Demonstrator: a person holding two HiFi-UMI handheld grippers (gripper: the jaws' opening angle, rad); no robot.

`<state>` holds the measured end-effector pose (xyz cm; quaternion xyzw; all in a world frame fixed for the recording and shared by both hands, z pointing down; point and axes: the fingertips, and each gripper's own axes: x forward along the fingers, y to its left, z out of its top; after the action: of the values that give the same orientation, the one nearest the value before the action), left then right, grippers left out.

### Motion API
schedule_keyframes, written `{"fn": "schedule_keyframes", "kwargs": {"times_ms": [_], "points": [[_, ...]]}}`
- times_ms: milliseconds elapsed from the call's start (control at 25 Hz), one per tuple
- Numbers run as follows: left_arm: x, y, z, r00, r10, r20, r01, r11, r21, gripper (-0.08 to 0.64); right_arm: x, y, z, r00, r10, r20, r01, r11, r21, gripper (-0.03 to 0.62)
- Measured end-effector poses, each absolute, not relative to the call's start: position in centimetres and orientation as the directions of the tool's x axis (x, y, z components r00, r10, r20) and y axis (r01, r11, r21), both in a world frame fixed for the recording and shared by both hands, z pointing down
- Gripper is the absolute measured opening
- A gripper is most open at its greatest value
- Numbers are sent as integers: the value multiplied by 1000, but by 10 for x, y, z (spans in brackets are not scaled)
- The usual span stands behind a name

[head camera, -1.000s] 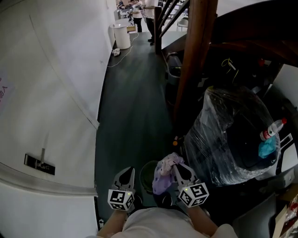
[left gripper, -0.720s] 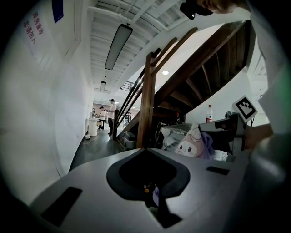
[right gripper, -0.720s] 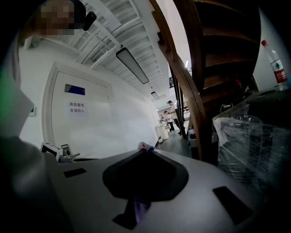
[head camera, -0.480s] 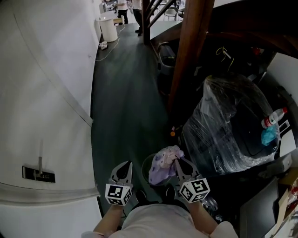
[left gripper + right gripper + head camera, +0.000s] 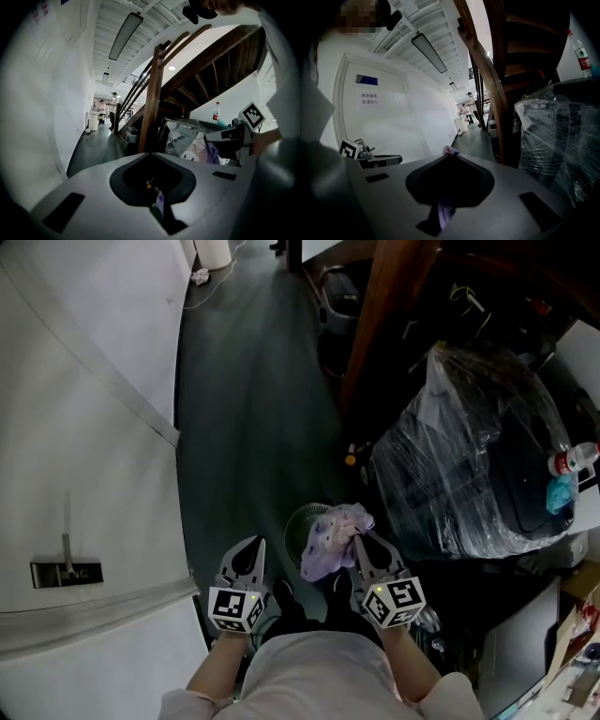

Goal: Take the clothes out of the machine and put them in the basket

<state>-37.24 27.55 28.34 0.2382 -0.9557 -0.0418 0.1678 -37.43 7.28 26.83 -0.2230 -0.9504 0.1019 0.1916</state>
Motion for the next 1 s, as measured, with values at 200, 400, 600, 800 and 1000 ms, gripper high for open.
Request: {"fn": "schedule_keyframes", "kwargs": {"times_ms": [200,400,600,800,1000], "points": [[-374,268,310,-822,-456,340,-421,890,176,20,-376,71,307,-794,474,380,385,876,-289,23],[-373,256,340,-797,-462,389,-422,887,187,20,-378,67,343,-771,475,424,366,875,-316,23],[-374,247,374,-772,-469,429,-423,883,203,20,-380,67,378,-750,476,460,352,875,-331,23],[-373,241,413,-744,-469,476,-430,881,196,20,-379,64,424,-722,467,510,324,880,-347,23],[-374,236,460,-712,-469,523,-417,881,223,20,-378,62,476,-689,458,561,307,886,-347,23]]}}
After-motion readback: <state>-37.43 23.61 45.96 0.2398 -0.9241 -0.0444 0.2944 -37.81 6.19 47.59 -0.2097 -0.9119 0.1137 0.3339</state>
